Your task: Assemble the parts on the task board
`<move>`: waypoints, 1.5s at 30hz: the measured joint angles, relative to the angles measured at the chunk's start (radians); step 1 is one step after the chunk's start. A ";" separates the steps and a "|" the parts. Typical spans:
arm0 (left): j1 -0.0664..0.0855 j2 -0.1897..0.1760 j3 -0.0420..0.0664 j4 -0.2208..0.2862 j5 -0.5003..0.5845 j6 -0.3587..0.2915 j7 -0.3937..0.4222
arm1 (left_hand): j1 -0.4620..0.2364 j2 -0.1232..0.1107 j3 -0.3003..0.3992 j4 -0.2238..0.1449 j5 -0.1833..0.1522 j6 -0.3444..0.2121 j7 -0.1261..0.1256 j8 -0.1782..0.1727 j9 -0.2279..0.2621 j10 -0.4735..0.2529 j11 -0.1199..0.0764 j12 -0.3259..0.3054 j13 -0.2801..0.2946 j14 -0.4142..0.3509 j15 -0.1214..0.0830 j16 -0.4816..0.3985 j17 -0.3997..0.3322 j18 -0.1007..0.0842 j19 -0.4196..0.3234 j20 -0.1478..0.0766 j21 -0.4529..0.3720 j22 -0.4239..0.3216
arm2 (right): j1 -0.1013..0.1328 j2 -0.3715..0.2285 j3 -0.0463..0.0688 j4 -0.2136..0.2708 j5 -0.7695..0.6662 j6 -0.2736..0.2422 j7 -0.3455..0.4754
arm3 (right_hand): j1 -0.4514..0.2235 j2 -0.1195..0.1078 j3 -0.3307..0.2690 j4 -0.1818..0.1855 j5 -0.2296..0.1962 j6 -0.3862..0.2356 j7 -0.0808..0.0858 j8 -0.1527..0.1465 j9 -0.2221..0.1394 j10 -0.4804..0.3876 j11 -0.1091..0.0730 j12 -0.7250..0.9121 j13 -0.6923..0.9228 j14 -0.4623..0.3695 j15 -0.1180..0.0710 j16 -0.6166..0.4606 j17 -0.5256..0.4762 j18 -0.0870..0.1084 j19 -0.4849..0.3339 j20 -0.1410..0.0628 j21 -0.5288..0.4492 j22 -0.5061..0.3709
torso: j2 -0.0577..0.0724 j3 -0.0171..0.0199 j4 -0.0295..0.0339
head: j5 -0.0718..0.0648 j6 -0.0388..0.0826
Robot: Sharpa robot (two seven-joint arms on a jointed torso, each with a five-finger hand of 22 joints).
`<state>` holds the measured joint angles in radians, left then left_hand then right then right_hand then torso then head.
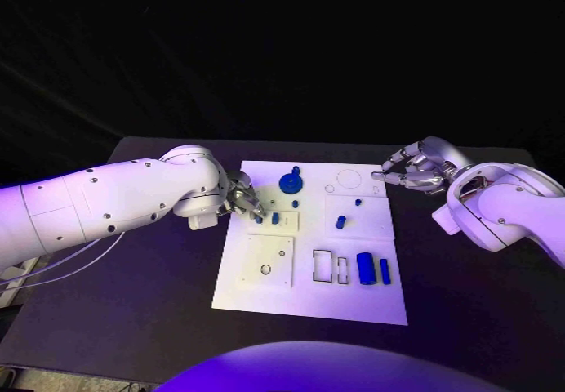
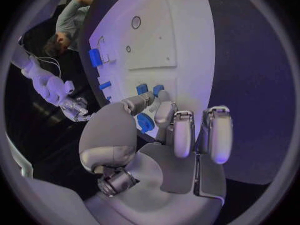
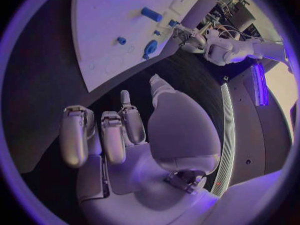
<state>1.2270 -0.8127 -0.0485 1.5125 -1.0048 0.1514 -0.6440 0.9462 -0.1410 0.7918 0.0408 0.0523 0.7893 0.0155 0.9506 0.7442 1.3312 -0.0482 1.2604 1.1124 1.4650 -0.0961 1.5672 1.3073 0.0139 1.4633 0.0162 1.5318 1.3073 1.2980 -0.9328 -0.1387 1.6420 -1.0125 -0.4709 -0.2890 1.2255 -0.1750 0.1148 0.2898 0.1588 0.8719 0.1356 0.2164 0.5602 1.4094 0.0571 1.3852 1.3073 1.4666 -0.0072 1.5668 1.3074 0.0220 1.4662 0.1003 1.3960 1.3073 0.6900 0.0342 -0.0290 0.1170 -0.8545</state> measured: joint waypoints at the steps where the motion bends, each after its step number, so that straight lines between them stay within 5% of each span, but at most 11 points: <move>1: 0.000 0.000 0.000 0.000 0.000 0.000 0.000 | 0.006 0.006 0.011 -0.005 -0.001 -0.003 0.000 -0.003 -0.001 0.000 0.000 0.000 -0.001 0.000 0.000 0.000 0.000 0.000 0.000 0.000 0.000 0.000 | 0.000 0.000 0.000 0.000 0.000 0.000 0.000 | 0.000 0.000 0.000 0.000 0.000 0.000 0.000 0.000 0.000 0.000 0.000 0.000 0.000 0.000 0.000 0.000 0.000 0.000 0.000 0.000 0.000 0.000 | 0.000 -0.0001 0.0000 | 0.000 0.000; 9: 0.001 0.002 0.001 0.000 0.000 -0.003 0.007 | 0.048 0.027 0.042 -0.012 -0.009 -0.026 0.010 -0.010 -0.006 -0.004 0.004 -0.006 -0.004 0.000 0.000 0.000 0.000 0.000 0.000 0.000 0.000 0.000 | 0.000 0.001 0.000 0.000 0.000 0.000 0.000 | 0.000 0.000 0.000 0.000 0.000 0.000 0.000 0.000 0.001 0.000 0.000 0.000 0.000 0.000 0.000 0.000 0.000 0.000 0.000 0.000 0.000 0.000 | 0.000 0.0000 0.0002 | 0.000 -0.001; 29: 0.000 0.003 -0.001 -0.005 0.000 -0.038 0.035 | 0.053 0.032 0.047 -0.006 -0.008 -0.029 0.014 -0.010 -0.003 -0.004 0.004 -0.006 -0.003 0.000 0.000 0.000 0.000 0.000 0.000 0.000 0.000 0.000 | 0.000 0.002 0.000 0.000 -0.001 0.000 0.000 | 0.004 0.004 0.000 0.000 0.004 0.000 0.000 0.000 0.001 0.000 0.000 0.000 0.001 0.000 0.000 0.000 0.000 0.000 0.000 0.000 0.000 0.001 | 0.000 0.0010 0.0000 | 0.001 -0.002; 31: 0.000 0.004 0.000 -0.006 -0.001 -0.041 0.036 | 0.076 0.055 0.080 -0.034 -0.006 -0.032 0.015 -0.008 -0.006 -0.004 0.004 -0.006 -0.003 0.000 0.000 0.000 0.000 0.000 0.000 0.000 0.000 0.001 | 0.000 0.002 0.000 0.000 -0.001 0.000 0.000 | 0.004 0.004 0.000 0.000 0.004 0.000 0.000 0.000 0.001 0.000 0.000 0.000 0.001 0.000 0.000 0.000 0.000 0.000 0.000 0.000 0.000 0.001 | 0.000 0.0010 0.0000 | 0.001 -0.002; 45: -0.001 0.004 -0.001 -0.008 -0.001 -0.043 0.036 | 0.076 0.055 0.086 -0.039 -0.006 -0.033 0.017 -0.008 -0.005 -0.004 0.004 -0.006 -0.002 0.000 0.000 0.000 0.001 0.000 0.000 0.000 0.000 0.001 | 0.000 0.001 0.000 0.000 -0.001 0.000 0.000 | 0.004 0.004 0.000 0.000 0.004 0.000 0.000 0.004 0.001 0.000 0.000 0.000 0.001 0.000 0.000 0.000 0.000 0.000 0.000 0.000 0.000 0.000 | -0.001 -0.0002 0.0000 | 0.000 -0.002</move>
<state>1.2260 -0.8087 -0.0495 1.5043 -1.0061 0.1085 -0.6078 1.0223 -0.0861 0.8777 0.0015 0.0461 0.7563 0.0329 0.9424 0.7397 1.3275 -0.0446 1.2546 1.1103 1.4650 -0.0961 1.5672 1.3081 0.0140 1.4633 0.0162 1.5318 1.3080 1.2980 -0.9314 -0.1387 1.6418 -1.0135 -0.4707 -0.2888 1.2294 -0.1711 0.1148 0.2898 0.1627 0.8719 0.1356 0.2204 0.5607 1.4094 0.0570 1.3852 1.3079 1.4666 -0.0072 1.5668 1.3073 0.0220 1.4662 0.1003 1.3960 1.3077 0.6892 0.0340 -0.0290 0.1168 -0.8564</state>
